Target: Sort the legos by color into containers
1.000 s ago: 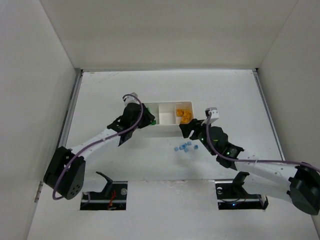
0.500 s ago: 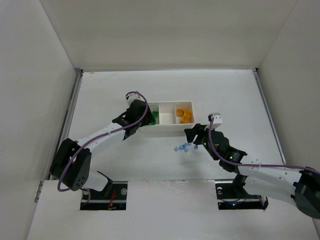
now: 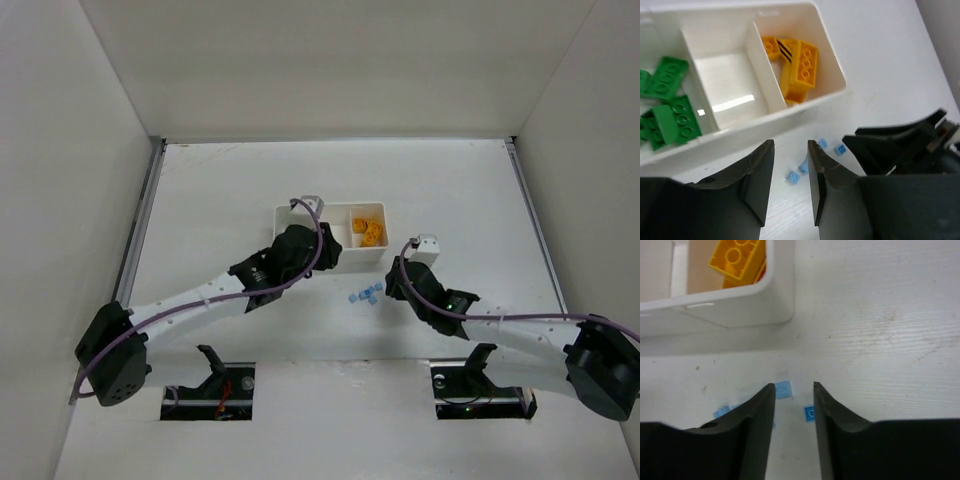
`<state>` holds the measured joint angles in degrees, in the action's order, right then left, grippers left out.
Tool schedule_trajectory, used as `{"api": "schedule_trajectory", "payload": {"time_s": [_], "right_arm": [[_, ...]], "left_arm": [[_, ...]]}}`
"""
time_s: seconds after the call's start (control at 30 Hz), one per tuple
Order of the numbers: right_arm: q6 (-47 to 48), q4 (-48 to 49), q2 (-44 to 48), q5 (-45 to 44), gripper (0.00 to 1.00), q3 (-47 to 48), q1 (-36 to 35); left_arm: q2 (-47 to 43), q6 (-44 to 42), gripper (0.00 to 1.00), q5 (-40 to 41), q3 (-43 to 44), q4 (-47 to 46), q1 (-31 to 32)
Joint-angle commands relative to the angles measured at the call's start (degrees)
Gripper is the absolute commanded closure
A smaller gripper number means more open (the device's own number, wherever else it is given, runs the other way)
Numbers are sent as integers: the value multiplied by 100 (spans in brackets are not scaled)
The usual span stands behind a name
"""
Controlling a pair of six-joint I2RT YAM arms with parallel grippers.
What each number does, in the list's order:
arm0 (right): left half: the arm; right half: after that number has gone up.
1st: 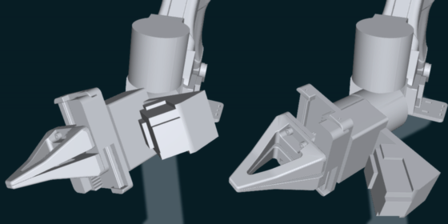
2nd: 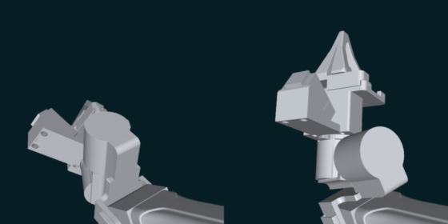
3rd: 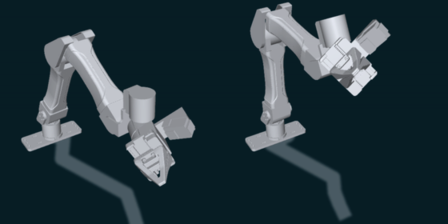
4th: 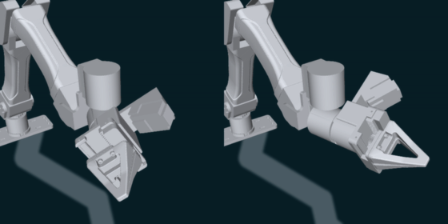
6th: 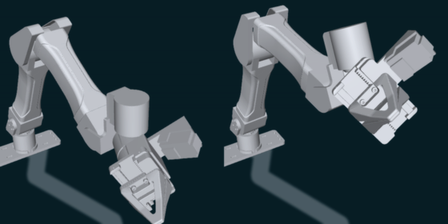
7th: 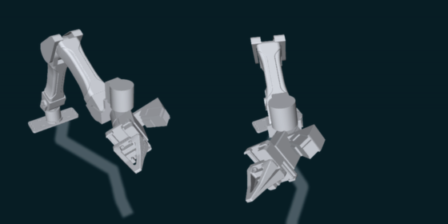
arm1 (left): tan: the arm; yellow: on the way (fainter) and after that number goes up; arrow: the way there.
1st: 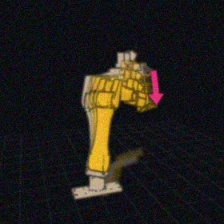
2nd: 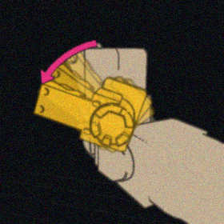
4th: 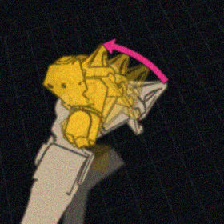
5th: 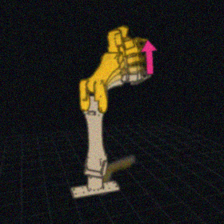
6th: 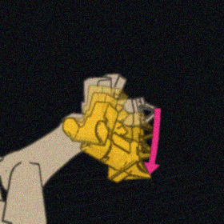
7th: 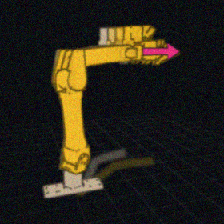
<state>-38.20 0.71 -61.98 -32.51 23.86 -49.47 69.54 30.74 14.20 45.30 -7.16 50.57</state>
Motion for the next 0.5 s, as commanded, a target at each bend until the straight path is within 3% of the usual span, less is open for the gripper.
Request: {"api": "schedule_trajectory", "payload": {"time_s": [0.0,0.07,0.17,0.47], "right_arm": [[-425,-562,-34,-273,51,242,-23],[-513,-677,-69,-212,45,234,-49],[-592,-783,-235,-194,45,242,-137],[-593,-994,-1044,-185,55,690,-137]], "left_arm": [[208,-297,69,-110,-328,-128,378],[349,-271,67,-215,-495,-259,554],[508,-227,64,-338,-776,-628,730],[1052,-182,57,-1076,-1102,-1472,810]]}}
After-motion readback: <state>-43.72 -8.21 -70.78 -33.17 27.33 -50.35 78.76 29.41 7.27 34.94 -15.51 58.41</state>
